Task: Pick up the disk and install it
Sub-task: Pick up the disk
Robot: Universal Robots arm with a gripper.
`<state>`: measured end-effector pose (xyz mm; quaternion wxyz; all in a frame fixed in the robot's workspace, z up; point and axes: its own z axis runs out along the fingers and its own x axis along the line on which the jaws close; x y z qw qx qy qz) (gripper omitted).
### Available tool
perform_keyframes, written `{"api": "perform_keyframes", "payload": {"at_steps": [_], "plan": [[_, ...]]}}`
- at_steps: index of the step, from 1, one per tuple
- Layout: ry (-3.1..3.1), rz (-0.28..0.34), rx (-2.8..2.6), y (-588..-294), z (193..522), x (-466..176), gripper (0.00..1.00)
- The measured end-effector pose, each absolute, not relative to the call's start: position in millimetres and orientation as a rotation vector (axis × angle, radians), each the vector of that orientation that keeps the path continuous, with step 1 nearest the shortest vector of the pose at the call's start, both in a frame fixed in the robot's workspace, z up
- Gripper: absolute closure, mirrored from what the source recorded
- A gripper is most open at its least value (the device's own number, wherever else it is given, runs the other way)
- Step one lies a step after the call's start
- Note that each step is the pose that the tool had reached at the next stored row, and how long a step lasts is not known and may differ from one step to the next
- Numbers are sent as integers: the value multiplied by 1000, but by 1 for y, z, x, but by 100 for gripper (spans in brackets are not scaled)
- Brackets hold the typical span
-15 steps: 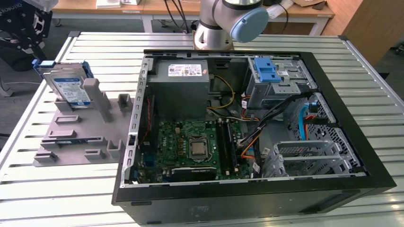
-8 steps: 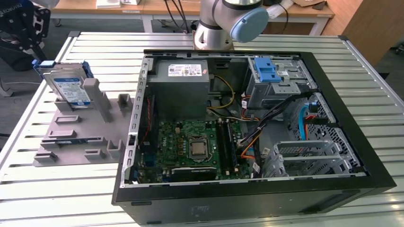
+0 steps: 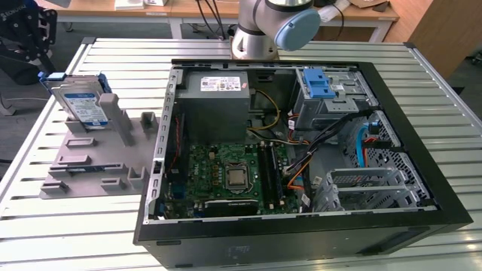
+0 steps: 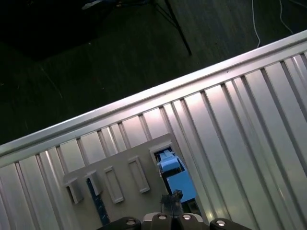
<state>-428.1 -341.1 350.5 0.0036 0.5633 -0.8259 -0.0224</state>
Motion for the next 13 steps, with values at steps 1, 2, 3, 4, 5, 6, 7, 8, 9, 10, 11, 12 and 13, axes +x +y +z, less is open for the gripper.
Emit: {"api": "perform_keyframes", "payload": {"at_steps": [1,2,3,4,5,6,7,8,9,10,11,12,13], "plan": [[-2573,-70,1789,-341,350,-428,89],[-2556,-70,1812,-341,350,-428,89],[-2538,-70,1837,-341,350,-428,89],[-2521,-69,1859,-341,350,-428,89],[-2504,-69,1881,-341,350,-428,89],[-2487,-69,1903,-341,350,-428,89],[-2469,-69,1925,-341,350,-428,89],[-2451,-69,1947,-341,350,-428,89],[-2433,-69,1969,-341,349,-428,89],[-2414,-69,1992,-341,349,-428,89],[-2396,-68,2013,-341,349,-428,89],[-2384,-68,2027,-341,349,-428,89],[-2382,-68,2029,-341,349,-428,89]]}}
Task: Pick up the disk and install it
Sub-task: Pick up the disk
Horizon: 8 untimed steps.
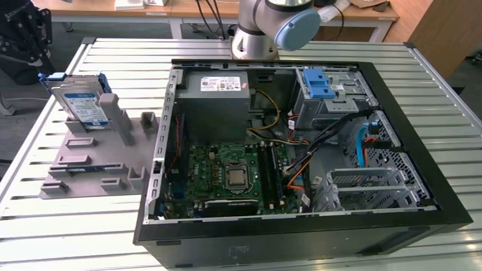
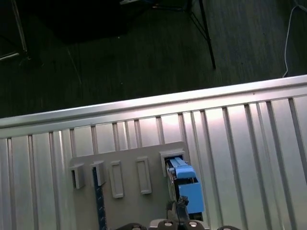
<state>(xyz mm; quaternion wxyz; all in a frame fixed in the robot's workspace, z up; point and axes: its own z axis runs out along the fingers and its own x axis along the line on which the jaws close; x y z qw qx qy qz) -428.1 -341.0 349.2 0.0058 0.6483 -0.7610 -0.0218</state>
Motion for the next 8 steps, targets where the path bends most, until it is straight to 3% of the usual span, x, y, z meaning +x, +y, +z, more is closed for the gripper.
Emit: {"api": "perform_keyframes", "payload": {"at_steps": [8], "plan": [[-2381,-65,2029,-338,349,-428,89]]}}
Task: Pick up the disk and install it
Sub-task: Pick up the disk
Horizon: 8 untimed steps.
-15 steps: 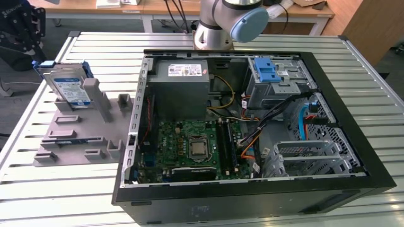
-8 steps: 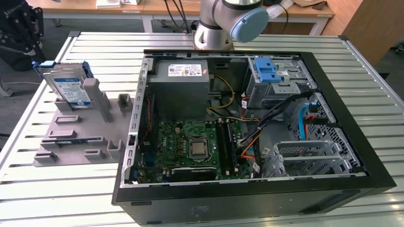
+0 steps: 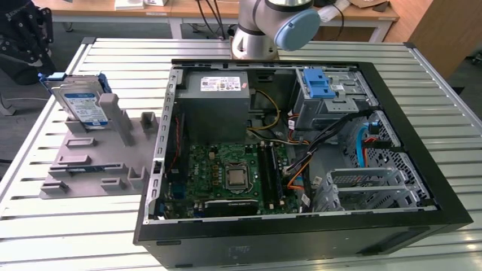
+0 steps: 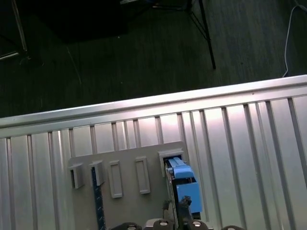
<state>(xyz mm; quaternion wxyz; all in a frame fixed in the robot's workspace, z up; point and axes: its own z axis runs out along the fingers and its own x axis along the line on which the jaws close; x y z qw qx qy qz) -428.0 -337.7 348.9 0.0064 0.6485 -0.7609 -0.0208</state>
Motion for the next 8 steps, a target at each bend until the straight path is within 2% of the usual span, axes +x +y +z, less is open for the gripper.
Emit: {"api": "perform_keyframes", "payload": {"at_steps": [1,2,3,4,5,8], "plan": [[-2381,-63,2029,-336,349,-428,77],[-2381,-59,2029,-333,349,-428,77],[-2380,-54,2029,-331,349,-428,71],[-2381,-48,2029,-329,348,-428,71],[-2381,-40,2029,-328,348,-428,64],[-2375,-32,2042,-328,345,-430,64]]}}
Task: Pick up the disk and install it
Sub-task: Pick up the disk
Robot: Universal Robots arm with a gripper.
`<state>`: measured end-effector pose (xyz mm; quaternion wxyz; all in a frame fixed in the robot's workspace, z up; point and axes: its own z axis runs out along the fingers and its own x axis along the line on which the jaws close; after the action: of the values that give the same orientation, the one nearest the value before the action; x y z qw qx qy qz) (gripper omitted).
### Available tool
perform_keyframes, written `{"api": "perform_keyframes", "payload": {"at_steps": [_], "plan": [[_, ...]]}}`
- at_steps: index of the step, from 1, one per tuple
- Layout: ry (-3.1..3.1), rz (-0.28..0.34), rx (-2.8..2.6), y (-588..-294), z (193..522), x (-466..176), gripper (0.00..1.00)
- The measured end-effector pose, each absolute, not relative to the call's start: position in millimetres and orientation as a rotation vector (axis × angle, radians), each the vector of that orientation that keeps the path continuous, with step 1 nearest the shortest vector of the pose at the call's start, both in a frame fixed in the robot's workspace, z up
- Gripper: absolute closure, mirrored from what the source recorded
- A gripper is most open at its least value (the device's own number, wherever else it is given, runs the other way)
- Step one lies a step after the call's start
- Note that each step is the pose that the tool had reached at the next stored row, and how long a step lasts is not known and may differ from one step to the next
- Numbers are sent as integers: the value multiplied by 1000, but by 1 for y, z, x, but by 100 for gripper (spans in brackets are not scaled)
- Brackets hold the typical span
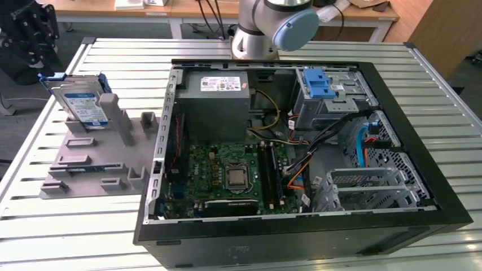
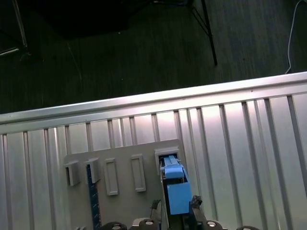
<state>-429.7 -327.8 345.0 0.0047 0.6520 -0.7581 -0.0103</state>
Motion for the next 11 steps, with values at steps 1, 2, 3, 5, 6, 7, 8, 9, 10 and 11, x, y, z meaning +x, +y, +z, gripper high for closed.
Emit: {"api": "perform_keyframes", "payload": {"at_steps": [1,2,3,5,6,7,8,9,10,11], "plan": [[-2372,-32,2047,-328,344,-430,64],[-2369,-31,2050,-328,344,-430,64],[-2369,-30,2050,-328,344,-430,64],[-2369,-30,2050,-328,344,-430,64],[-2369,-30,2051,-328,343,-430,64],[-2368,-31,2053,-328,343,-430,63],[-2363,-31,2058,-328,342,-430,63],[-2355,-31,2068,-328,341,-430,57],[-2345,-30,2079,-328,341,-430,57],[-2333,-30,2092,-328,340,-430,57]]}}
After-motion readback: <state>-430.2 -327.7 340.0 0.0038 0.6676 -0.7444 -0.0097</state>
